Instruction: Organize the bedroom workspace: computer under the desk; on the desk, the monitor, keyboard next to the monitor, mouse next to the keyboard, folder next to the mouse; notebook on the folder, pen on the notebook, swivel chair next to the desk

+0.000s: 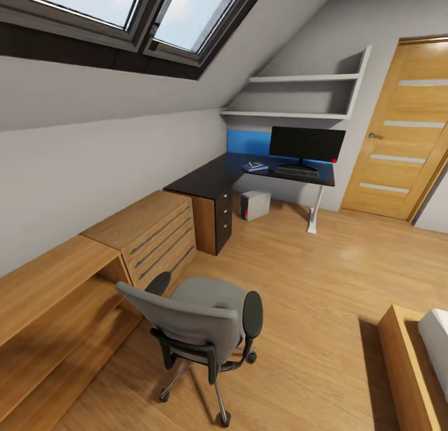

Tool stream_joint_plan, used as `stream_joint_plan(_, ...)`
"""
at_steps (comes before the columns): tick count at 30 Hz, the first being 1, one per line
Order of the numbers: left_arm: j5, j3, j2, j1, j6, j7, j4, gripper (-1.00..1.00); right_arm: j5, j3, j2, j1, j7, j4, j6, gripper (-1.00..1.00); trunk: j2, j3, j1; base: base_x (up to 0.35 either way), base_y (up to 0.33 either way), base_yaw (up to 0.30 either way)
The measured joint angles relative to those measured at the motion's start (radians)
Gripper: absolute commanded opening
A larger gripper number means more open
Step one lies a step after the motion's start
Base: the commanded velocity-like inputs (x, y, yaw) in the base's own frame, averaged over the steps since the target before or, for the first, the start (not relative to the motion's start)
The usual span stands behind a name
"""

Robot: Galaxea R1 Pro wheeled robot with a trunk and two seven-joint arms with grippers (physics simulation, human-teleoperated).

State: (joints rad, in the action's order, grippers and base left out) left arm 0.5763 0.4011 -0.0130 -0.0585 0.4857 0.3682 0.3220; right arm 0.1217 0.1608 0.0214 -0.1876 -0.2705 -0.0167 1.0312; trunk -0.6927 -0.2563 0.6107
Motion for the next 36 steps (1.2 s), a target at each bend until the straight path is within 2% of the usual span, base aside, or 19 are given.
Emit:
stream_joint_plan(16, 0.000, 0.002, -0.009, 0.000, 0.000, -0.005, -0.003, 1.00, 0.000, -0.001, -0.002, 0.000, 0.000, -0.001, 0.003, 1.00, -0.112, -0.050, 0.061, 0.000, 0.000, 0.000)
stream_joint_plan(22, 0.001, 0.000, -0.006, 0.001, 0.029, -0.009, -0.049, 1.00, 0.000, -0.002, -0.001, 0.000, -0.001, -0.001, 0.007, 1.00, -0.154, -0.069, 0.084, 0.000, 0.000, 0.000)
stream_joint_plan(26, 0.002, -0.001, -0.004, 0.001, 0.121, -0.010, -0.108, 1.00, 0.000, -0.002, -0.001, 0.000, -0.002, -0.001, 0.010, 1.00, -0.182, -0.082, 0.100, 0.000, 0.000, 0.000)
stream_joint_plan(27, 0.003, -0.001, -0.005, 0.001, 0.157, -0.010, -0.120, 1.00, 0.000, -0.002, -0.001, 0.000, -0.002, -0.001, 0.012, 1.00, -0.189, -0.085, 0.104, 0.000, 0.000, 0.000)
stream_joint_plan(28, 0.003, -0.001, -0.005, 0.001, 0.238, -0.010, -0.140, 1.00, 0.000, -0.003, 0.000, 0.000, -0.002, -0.002, 0.014, 1.00, -0.196, -0.088, 0.107, 0.000, 0.000, 0.000)
stream_joint_plan(31, 0.004, 0.000, -0.006, 0.001, 0.361, -0.011, -0.167, 1.00, -0.001, -0.003, 0.000, 0.000, -0.004, -0.002, 0.014, 1.00, -0.217, -0.097, 0.119, 0.000, 0.000, 0.000)
stream_joint_plan(34, 0.002, 0.002, -0.009, 0.001, 0.472, -0.012, -0.205, 1.00, -0.001, -0.004, 0.000, 0.000, -0.005, -0.002, 0.014, 1.00, -0.238, -0.107, 0.130, 0.000, 0.000, 0.000)
stream_joint_plan(36, 0.000, 0.003, -0.014, 0.001, 0.503, -0.011, -0.219, 1.00, -0.001, -0.004, 0.000, 0.000, -0.006, -0.003, 0.014, 1.00, -0.252, -0.113, 0.138, 0.000, 0.000, 0.000)
